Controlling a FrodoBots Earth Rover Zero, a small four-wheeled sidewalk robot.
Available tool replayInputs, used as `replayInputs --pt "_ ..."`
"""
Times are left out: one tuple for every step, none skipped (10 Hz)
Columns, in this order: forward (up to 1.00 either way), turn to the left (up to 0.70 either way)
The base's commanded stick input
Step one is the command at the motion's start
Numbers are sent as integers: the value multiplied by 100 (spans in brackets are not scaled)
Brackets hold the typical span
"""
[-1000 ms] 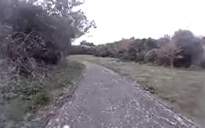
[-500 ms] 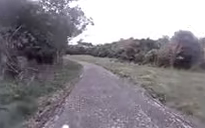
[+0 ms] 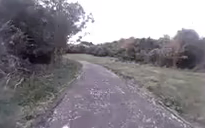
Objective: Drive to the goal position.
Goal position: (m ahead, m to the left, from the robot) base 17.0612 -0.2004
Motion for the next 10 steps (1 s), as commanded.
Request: replayInputs --pt "85 0" --pt "85 0" --pt "85 0" --pt "85 0" --pt "85 0" --pt "85 0" --pt "85 0" --pt "85 0" --pt "85 0" --pt "85 0"
